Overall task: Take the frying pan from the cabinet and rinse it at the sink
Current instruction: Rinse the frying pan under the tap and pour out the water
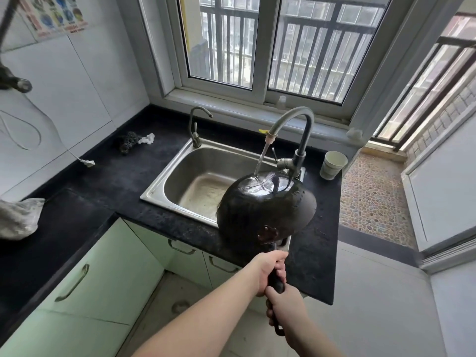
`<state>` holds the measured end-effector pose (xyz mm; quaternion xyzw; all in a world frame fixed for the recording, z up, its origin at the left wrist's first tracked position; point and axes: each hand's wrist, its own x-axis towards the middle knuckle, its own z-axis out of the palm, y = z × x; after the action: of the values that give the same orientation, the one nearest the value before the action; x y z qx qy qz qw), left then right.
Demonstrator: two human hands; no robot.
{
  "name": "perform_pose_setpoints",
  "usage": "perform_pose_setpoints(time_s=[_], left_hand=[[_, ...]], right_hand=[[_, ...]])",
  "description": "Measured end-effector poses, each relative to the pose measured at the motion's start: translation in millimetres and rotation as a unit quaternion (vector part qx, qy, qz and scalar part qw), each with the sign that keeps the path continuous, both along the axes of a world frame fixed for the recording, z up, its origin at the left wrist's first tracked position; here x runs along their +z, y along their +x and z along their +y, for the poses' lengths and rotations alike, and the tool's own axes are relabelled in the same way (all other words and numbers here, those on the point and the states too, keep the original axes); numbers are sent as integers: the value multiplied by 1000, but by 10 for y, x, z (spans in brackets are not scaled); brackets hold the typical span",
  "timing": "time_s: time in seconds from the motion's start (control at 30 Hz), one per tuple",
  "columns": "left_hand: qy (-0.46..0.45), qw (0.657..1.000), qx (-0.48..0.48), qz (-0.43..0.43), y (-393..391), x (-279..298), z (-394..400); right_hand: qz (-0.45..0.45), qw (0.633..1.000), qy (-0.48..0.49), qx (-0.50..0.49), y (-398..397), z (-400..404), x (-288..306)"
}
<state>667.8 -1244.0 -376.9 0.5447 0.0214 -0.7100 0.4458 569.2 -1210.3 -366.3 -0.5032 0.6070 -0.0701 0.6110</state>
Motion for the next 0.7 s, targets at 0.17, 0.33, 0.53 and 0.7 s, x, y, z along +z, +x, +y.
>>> perform_pose_setpoints(time_s=[0.17, 0.33, 0.53, 0.7], left_hand=[[-20, 1000, 0, -20, 30, 38, -22], [-22, 998, -9, -56, 137, -10, 3], [-17, 995, -2, -99, 245, -22, 9], [-12, 994, 10, -108, 349, 2, -61]], right_hand=[[-13, 1000, -14, -4, 23, -42, -28], [-34, 999, -10, -4, 131, -18, -59], [-52, 999, 8, 2, 248, -12, -82], [-76, 997, 25, 6, 325, -80, -46]])
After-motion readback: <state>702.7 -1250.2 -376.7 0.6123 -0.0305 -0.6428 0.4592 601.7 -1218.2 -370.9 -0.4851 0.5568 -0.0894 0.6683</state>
